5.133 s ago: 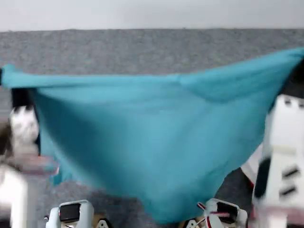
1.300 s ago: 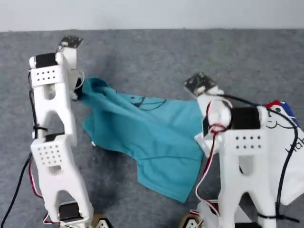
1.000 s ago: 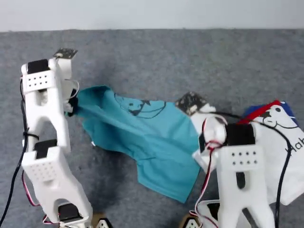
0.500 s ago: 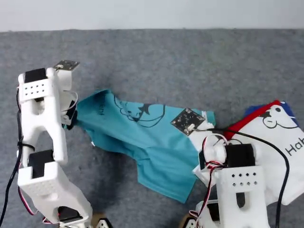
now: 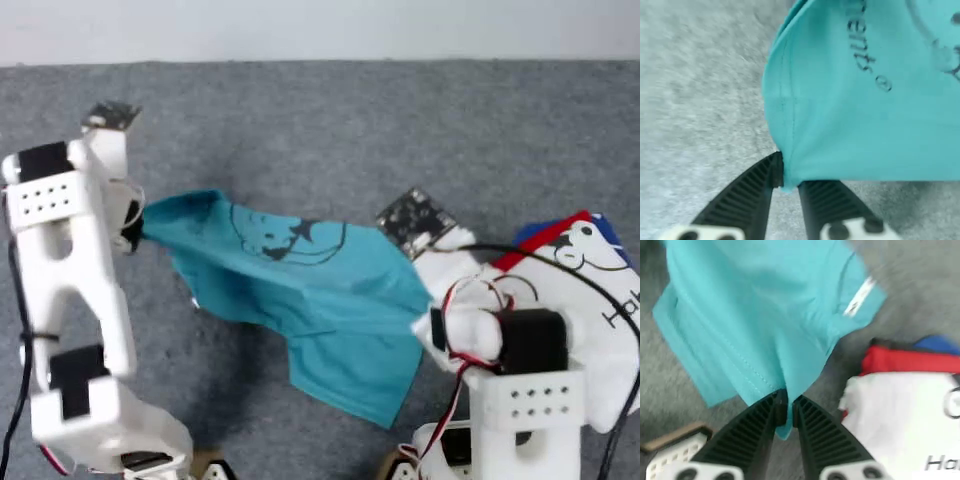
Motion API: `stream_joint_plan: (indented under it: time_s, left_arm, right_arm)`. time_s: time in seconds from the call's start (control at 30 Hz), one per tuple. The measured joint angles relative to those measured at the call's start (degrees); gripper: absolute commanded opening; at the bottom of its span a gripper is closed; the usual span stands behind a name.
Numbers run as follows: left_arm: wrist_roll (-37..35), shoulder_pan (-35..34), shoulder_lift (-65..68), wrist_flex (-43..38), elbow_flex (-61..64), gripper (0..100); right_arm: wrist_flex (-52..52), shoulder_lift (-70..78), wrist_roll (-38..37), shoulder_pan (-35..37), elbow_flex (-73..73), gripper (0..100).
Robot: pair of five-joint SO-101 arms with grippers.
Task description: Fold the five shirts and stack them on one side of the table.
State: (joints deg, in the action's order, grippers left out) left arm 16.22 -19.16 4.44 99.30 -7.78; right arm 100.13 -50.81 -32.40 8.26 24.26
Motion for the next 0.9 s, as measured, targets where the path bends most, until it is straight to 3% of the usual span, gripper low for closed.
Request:
stream_joint_plan:
  time_s: [0.4, 0.57, 0.77, 0.9]
  left_arm:
    - [0.0, 0.0, -38.8, -5.2, 0.0, 1]
    - [0.0, -0.2, -50.6, -8.5, 0.0, 1]
    - [-0.1, -0.2, -59.5, -10.0, -0.1, 1]
    - [-3.0, -0.2, -68.7, -15.2, -0.1, 1]
  right_arm:
    - [-12.8, -0.1, 10.4, -0.7, -27.6, 0.9]
    - [-18.5, -0.9, 14.6, -6.9, -42.7, 0.9]
    - [-19.8, -1.6, 18.2, -15.7, -59.3, 0.9]
    - [-19.9, -1.7, 20.0, -21.1, -67.5, 0.9]
